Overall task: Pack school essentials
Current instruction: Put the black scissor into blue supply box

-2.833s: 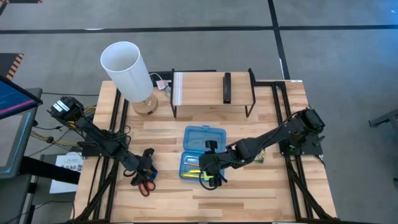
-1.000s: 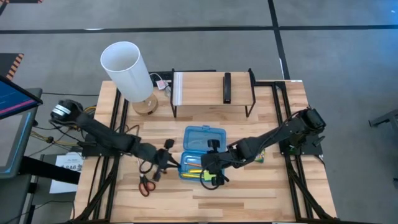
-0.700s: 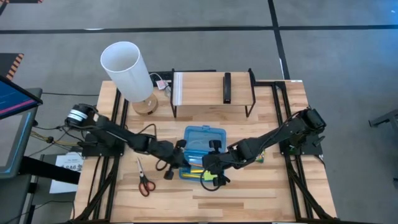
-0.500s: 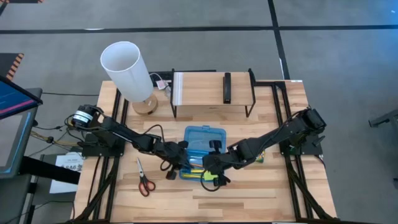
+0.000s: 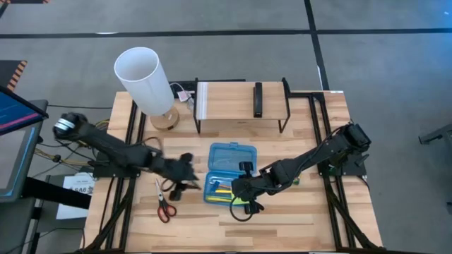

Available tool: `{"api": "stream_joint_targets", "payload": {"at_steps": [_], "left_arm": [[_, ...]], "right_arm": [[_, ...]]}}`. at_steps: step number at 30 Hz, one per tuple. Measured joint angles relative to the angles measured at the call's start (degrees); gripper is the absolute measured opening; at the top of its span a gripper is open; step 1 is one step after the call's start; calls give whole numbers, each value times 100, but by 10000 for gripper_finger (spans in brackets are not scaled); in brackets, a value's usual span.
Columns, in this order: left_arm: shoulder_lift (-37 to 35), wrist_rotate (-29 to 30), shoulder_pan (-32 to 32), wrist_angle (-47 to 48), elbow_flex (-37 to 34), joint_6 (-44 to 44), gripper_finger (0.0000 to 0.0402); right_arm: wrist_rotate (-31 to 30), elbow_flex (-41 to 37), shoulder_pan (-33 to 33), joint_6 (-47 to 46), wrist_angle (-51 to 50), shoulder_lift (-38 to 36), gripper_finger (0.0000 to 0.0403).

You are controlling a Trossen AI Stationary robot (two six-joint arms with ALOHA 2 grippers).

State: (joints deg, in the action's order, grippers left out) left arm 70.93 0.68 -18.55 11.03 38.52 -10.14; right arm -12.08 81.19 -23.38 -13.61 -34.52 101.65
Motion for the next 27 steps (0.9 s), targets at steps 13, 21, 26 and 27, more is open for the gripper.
{"api": "stream_joint_targets", "payload": {"at_steps": [13,21,26,27], "left_arm": [[-855,820,-2382,1722,-616,-2336,92],[-159,487,-2900,1636,-616,-2527,86],[437,317,-2964,1500,-614,-2349,86],[557,223,-2964,1508,-588,-2335,86]], "right_arm": [[-1,2,26,133,188,0,129],[0,2,70,170,273,0,130],[0,2,70,192,289,0,128],[0,2,70,194,289,0,128]]}}
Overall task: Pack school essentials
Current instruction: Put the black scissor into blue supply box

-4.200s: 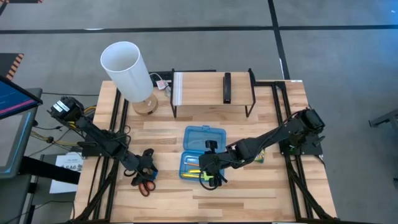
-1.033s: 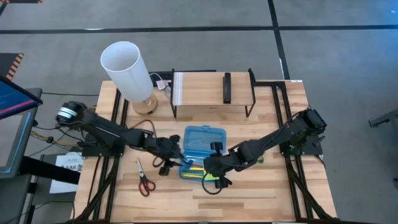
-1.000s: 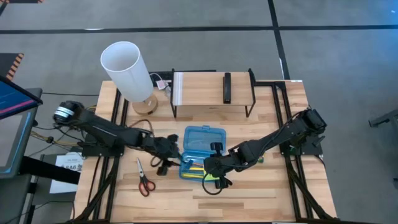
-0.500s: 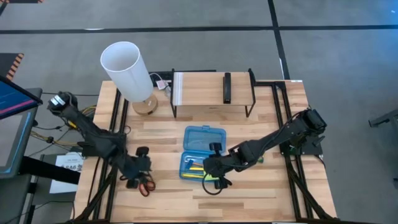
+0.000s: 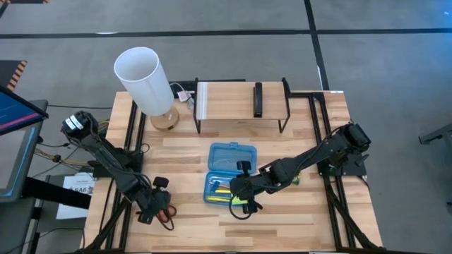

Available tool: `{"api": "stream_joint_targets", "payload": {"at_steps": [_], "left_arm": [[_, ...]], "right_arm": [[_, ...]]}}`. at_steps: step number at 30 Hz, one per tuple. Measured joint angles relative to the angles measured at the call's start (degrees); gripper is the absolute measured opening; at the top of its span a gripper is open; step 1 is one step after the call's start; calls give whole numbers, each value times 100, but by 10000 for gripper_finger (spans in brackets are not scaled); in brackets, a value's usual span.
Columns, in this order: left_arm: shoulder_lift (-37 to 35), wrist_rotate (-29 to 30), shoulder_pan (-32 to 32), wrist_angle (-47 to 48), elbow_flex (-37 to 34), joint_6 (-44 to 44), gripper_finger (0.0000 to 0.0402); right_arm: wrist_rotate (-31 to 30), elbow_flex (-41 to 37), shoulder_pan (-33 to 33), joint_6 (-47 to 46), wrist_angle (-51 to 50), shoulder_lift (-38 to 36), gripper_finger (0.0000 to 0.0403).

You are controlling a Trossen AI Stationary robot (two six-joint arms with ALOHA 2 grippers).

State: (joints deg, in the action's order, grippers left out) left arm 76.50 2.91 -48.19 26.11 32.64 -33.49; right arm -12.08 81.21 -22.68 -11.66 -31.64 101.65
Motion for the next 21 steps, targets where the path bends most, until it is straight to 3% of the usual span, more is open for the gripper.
{"api": "stream_joint_targets", "payload": {"at_steps": [9,17,21], "left_arm": [[874,-35,-9,-66,500,465,102],[1096,1592,152,56,676,864,162],[1111,1771,450,85,783,1291,186]], "right_arm": [[0,0,0,16,46,0,129],[0,0,0,18,44,0,129],[0,0,0,18,42,0,128]]}}
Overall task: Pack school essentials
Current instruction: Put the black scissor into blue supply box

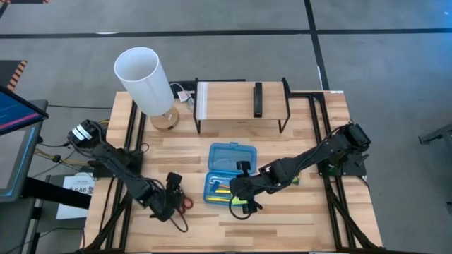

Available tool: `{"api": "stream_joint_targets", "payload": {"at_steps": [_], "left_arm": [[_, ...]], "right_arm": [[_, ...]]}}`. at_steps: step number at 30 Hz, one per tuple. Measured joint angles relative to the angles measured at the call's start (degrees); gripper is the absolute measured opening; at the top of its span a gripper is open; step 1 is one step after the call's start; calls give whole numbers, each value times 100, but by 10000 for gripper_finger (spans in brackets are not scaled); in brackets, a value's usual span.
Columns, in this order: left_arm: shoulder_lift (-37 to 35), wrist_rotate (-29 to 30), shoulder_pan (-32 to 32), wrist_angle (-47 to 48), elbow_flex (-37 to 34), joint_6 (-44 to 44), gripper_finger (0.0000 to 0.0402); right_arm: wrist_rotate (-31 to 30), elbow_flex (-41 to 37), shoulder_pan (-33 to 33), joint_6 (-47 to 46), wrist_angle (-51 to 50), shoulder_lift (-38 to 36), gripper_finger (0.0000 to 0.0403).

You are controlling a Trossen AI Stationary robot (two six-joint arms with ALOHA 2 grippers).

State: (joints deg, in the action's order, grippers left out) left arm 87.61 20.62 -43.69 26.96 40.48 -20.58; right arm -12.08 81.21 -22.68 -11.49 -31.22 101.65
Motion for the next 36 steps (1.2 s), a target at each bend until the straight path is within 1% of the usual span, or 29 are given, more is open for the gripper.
{"api": "stream_joint_targets", "payload": {"at_steps": [3,8,12,15,20,22,26,31,34,36], "left_arm": [[-2,-200,147,73,186,184,195],[-11,-413,164,409,517,289,197],[-15,-793,200,600,555,398,197],[-15,-770,259,570,537,873,197],[-15,-675,512,281,537,1164,197],[40,-792,580,139,541,1271,199],[314,-972,649,168,548,1349,224],[657,-942,652,194,581,1388,265],[741,-938,671,225,592,1363,270],[748,-938,684,227,589,1341,263]], "right_arm": [[0,0,0,-2,-2,0,128],[0,0,0,-2,-2,0,130],[0,0,0,-1,4,0,128],[0,0,5,20,34,0,128],[2,0,35,44,43,0,128],[0,0,37,46,44,0,128],[1,0,35,48,42,0,128],[2,0,33,50,59,0,128],[1,0,33,50,61,0,128],[1,0,34,50,59,0,128]]}}
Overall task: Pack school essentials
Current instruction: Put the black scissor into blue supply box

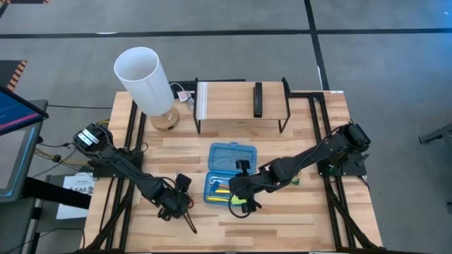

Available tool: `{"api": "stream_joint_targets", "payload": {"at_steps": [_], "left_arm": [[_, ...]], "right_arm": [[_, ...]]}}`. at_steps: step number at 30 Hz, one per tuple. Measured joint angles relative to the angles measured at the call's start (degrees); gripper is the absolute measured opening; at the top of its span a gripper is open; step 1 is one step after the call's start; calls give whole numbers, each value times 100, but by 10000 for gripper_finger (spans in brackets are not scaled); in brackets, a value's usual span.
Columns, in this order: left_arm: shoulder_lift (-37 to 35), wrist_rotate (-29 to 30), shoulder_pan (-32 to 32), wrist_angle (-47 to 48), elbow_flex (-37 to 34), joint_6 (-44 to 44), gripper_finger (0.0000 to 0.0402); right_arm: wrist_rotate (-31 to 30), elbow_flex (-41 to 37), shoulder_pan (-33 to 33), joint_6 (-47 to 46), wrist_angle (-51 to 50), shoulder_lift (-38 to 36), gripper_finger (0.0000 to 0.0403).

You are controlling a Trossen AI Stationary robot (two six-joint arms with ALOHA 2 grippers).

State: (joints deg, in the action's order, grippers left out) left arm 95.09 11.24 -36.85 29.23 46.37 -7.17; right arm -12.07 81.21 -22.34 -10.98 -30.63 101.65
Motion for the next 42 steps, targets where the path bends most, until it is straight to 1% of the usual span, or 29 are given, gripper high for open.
{"api": "stream_joint_targets", "payload": {"at_steps": [3,10,13,14,22,25,26,27,29,32,34,40,42], "left_arm": [[8,-59,40,-2,-2,-69,236],[21,-338,167,44,-7,-104,140],[15,-355,218,61,-7,-101,107],[15,-355,226,61,-7,-101,103],[-46,-314,224,63,-21,-84,102],[-228,-137,214,61,-50,-116,102],[-311,64,212,69,-56,-127,91],[-400,178,221,112,-67,-160,72],[-524,296,232,228,-92,-167,51],[-753,243,211,170,-59,-167,15],[-789,202,215,246,-69,-219,2],[-829,180,213,136,-61,-250,7],[-829,140,213,-86,-60,-56,12]], "right_arm": [[1,0,-1,2,1,0,128],[-1,0,-1,4,2,0,128],[1,0,-1,4,1,0,128],[1,0,-1,18,0,0,128],[1,0,-1,54,-4,0,128],[1,0,-1,54,-21,0,128],[1,0,-1,54,-20,0,128],[1,0,-1,54,-20,0,128],[1,0,-1,54,-20,0,128],[1,0,-1,54,-20,0,128],[1,0,-1,54,-20,0,128],[1,0,-1,53,-20,0,128],[1,0,-1,52,-20,0,128]]}}
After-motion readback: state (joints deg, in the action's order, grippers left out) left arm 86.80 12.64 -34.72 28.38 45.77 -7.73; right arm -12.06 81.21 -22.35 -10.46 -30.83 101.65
